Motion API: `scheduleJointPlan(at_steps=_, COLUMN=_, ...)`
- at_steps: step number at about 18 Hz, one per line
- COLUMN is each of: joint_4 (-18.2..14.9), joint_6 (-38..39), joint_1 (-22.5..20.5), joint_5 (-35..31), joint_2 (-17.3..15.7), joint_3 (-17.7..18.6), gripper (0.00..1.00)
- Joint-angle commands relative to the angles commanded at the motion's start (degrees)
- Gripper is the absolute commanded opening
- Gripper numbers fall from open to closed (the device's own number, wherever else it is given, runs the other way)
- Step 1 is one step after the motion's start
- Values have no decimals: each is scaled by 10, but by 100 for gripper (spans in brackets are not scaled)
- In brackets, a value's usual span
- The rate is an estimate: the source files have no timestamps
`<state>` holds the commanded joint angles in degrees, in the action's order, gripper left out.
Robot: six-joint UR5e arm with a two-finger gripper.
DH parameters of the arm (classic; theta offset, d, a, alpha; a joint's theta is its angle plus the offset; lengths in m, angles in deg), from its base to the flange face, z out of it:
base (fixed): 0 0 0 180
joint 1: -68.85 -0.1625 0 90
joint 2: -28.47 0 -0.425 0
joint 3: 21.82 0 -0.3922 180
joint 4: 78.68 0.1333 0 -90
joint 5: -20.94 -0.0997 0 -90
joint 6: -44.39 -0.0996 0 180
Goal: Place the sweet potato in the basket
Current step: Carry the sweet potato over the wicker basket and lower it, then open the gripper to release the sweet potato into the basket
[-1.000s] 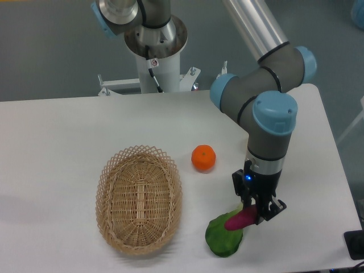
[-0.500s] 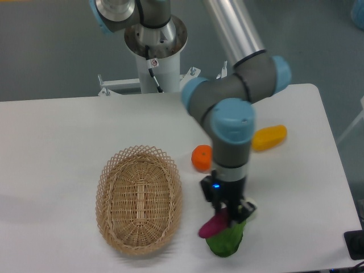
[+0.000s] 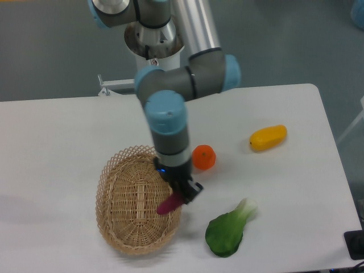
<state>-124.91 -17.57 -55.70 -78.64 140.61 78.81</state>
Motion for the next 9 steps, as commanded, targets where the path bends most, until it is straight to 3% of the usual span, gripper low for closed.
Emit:
scheduleJointPlan(at_steps=7, joint_4=2, joint_6=2, joint_1=18, joint_5=0, joint_2=18, joint_3=6, gripper=29)
scheduleJointPlan(at_steps=9, joint_4=1, joint_6=1, joint_1=18, joint_5=1, joint_2=17, joint_3=5, gripper=46)
